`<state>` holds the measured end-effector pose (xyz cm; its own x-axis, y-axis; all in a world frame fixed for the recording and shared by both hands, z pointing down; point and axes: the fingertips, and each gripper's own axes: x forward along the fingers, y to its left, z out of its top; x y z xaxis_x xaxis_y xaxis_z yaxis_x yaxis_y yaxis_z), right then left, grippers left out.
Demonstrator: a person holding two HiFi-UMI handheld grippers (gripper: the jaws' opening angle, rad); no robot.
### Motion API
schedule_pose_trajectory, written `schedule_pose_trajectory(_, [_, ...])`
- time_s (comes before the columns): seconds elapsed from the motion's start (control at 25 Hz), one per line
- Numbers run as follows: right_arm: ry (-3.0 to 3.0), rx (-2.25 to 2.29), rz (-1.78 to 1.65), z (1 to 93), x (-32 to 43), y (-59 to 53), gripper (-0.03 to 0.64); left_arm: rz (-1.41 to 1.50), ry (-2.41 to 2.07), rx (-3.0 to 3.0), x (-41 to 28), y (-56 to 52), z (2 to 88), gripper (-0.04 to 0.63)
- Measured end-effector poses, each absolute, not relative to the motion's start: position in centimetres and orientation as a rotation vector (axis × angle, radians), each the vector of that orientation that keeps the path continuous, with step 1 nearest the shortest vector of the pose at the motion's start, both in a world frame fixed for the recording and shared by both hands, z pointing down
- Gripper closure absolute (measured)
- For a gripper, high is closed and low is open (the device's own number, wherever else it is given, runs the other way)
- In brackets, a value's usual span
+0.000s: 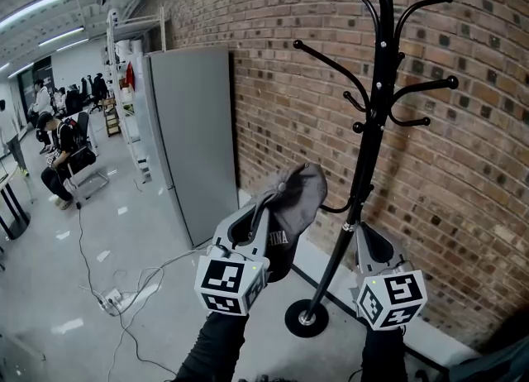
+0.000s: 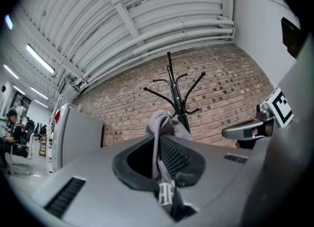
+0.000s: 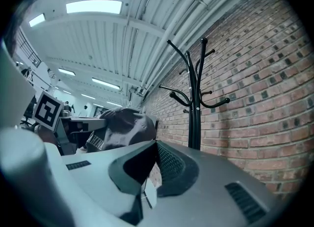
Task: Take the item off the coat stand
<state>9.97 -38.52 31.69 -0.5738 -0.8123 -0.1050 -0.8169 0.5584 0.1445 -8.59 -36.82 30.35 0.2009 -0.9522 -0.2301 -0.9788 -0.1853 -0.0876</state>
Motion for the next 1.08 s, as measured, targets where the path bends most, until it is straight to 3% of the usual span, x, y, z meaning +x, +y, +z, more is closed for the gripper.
schedule_pose_trajectory(1.08, [2.745,-1.456,0.293,32.2,10.5,-37.7,0.609,0.194,1.875,-2.282,-7.8,-36.3,31.7,0.565])
